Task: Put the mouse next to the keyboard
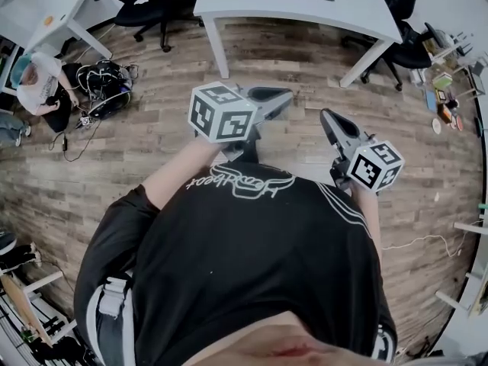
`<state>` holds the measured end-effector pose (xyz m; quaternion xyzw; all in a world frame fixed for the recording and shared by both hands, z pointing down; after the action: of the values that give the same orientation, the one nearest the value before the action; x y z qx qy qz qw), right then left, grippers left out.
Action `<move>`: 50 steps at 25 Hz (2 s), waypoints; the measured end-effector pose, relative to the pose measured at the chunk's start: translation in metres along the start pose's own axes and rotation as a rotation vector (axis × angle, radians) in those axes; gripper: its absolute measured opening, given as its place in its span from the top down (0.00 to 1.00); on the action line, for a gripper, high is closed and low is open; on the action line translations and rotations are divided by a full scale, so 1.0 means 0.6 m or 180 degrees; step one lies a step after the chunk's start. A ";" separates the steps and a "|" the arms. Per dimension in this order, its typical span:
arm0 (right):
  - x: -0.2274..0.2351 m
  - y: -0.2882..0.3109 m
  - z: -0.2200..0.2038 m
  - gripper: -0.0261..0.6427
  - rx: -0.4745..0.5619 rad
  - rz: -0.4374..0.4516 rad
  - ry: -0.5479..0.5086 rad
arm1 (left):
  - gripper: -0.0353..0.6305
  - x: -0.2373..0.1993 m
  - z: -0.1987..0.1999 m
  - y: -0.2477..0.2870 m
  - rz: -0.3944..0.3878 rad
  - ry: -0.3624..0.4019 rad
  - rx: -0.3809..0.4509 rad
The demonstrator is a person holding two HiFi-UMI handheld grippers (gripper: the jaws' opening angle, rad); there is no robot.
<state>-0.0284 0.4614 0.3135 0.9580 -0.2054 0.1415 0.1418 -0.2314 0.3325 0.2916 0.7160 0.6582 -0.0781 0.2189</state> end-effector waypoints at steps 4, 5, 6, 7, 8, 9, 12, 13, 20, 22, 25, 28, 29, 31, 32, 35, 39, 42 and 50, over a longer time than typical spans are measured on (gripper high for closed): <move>0.078 0.100 0.053 0.94 -0.0028 -0.0045 -0.0024 | 0.94 -0.118 0.063 0.035 0.0068 0.0018 0.0003; 0.099 0.129 0.066 0.94 -0.0045 -0.0053 0.0002 | 0.94 -0.150 0.081 0.046 0.0090 0.0064 -0.0029; 0.120 0.159 0.079 0.94 -0.0066 -0.0057 0.0032 | 0.94 -0.184 0.099 0.058 0.0085 0.0070 -0.0055; 0.142 0.190 0.093 0.94 -0.0089 -0.0059 0.0061 | 0.94 -0.219 0.118 0.070 0.0057 0.0032 -0.0073; 0.165 0.223 0.107 0.94 -0.0110 -0.0060 0.0087 | 0.94 -0.257 0.137 0.083 0.0021 -0.0030 -0.0089; 0.187 0.256 0.122 0.94 -0.0126 -0.0060 0.0110 | 0.94 -0.296 0.156 0.095 -0.0001 -0.0090 -0.0113; 0.249 0.357 0.165 0.94 -0.0154 -0.0069 0.0183 | 0.94 -0.412 0.211 0.121 0.0029 -0.0156 -0.0206; 0.268 0.389 0.178 0.94 -0.0155 -0.0076 0.0205 | 0.94 -0.449 0.228 0.127 0.0054 -0.0156 -0.0223; 0.357 0.555 0.253 0.94 -0.0215 -0.0122 0.0161 | 0.94 -0.634 0.305 0.155 0.0150 -0.0244 -0.0172; 0.367 0.576 0.261 0.94 -0.0282 -0.0104 0.0122 | 0.94 -0.657 0.312 0.160 0.0166 -0.0256 -0.0148; 0.382 0.602 0.269 0.94 -0.0380 -0.0104 0.0032 | 0.94 -0.685 0.322 0.169 0.0180 -0.0288 -0.0132; 0.407 0.624 0.272 0.94 -0.0413 -0.0086 0.0025 | 0.94 -0.710 0.325 0.179 0.0228 -0.0286 -0.0118; 0.416 0.632 0.273 0.94 -0.0418 -0.0075 0.0024 | 0.94 -0.718 0.326 0.184 0.0251 -0.0280 -0.0110; 0.435 0.648 0.278 0.94 -0.0425 -0.0046 0.0006 | 0.94 -0.735 0.329 0.193 0.0297 -0.0276 -0.0101; 0.447 0.658 0.284 0.94 -0.0431 -0.0027 -0.0003 | 0.94 -0.746 0.334 0.199 0.0319 -0.0274 -0.0096; 0.491 0.693 0.311 0.94 -0.0487 0.0035 -0.0029 | 0.94 -0.783 0.357 0.224 0.0391 -0.0253 -0.0068; 0.563 0.738 0.348 0.94 -0.0595 0.0099 -0.0064 | 0.94 -0.835 0.384 0.271 0.0496 -0.0256 -0.0094; 0.620 0.770 0.367 0.94 -0.0664 0.0137 -0.0048 | 0.94 -0.874 0.398 0.311 0.0548 -0.0339 -0.0116; 0.764 0.845 0.418 0.94 -0.0788 0.0187 -0.0057 | 0.94 -0.965 0.435 0.408 0.0684 -0.0469 -0.0136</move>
<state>0.2066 -0.2271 0.3420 0.9279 -0.2506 0.1107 0.2529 -0.0163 -0.3113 0.3419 0.7699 0.5614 -0.0926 0.2889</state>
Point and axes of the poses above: the fingertips, and each gripper's own axes: y forward along the fingers, x to its right, z out of its top, the point moved 10 cm from there along -y, backward along the fingers, and after that the axes turned 2 degrees about x, right-handed, at the moved point
